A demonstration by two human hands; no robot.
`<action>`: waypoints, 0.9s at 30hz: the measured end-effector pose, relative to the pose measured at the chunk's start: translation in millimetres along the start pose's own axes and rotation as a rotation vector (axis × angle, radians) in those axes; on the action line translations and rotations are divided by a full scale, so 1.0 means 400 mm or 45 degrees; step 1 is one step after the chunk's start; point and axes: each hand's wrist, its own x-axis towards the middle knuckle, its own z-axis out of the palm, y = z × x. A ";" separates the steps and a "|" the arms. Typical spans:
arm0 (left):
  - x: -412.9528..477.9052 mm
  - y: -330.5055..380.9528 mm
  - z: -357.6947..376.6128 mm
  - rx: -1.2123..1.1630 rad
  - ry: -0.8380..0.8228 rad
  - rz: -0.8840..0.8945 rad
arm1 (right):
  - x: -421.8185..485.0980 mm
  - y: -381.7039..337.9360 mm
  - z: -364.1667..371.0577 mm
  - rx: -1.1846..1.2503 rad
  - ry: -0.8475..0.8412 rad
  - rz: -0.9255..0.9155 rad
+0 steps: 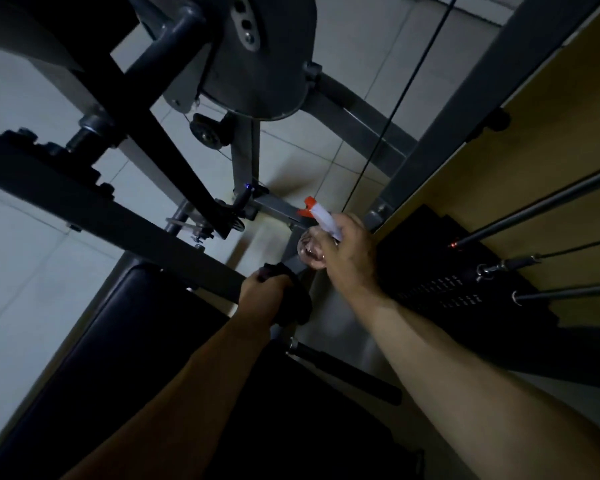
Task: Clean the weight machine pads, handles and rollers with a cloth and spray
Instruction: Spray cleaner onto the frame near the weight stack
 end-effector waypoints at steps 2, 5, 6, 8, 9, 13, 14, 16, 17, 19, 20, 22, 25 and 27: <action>-0.001 -0.004 0.002 -0.029 -0.001 -0.019 | -0.001 0.002 -0.001 -0.004 0.026 0.012; -0.006 -0.006 0.010 -0.057 -0.015 -0.048 | -0.008 -0.008 -0.008 0.094 -0.032 0.066; -0.007 -0.008 0.016 -0.069 -0.020 -0.049 | -0.015 -0.007 -0.016 0.163 -0.085 0.090; -0.014 -0.018 0.033 -0.074 -0.046 -0.056 | -0.041 0.005 -0.047 0.193 -0.152 0.127; -0.022 -0.025 0.050 -0.078 -0.075 -0.068 | -0.060 0.021 -0.073 0.192 -0.140 0.161; -0.038 -0.070 0.152 -0.081 -0.284 -0.087 | -0.151 0.085 -0.161 0.376 -0.060 0.538; -0.040 -0.084 0.209 -0.080 -0.354 -0.110 | -0.169 0.111 -0.192 0.467 -0.093 0.664; -0.048 -0.106 0.297 -0.101 -0.508 -0.162 | -0.199 0.142 -0.234 0.676 -0.204 0.846; -0.055 -0.118 0.346 -0.082 -0.583 -0.191 | -0.210 0.175 -0.255 0.739 -0.177 0.898; -0.065 -0.144 0.430 -0.025 -0.728 -0.237 | -0.219 0.263 -0.295 0.799 -0.006 0.983; -0.068 -0.159 0.466 0.042 -0.791 -0.230 | -0.223 0.308 -0.314 0.792 0.080 1.045; -0.062 -0.191 0.533 0.303 -0.837 -0.125 | -0.240 0.398 -0.355 0.729 0.228 1.189; 0.001 -0.246 0.604 0.854 -0.554 0.188 | -0.266 0.520 -0.403 0.612 0.395 1.317; 0.041 -0.262 0.643 0.948 -0.470 0.318 | -0.274 0.594 -0.422 0.623 0.497 1.434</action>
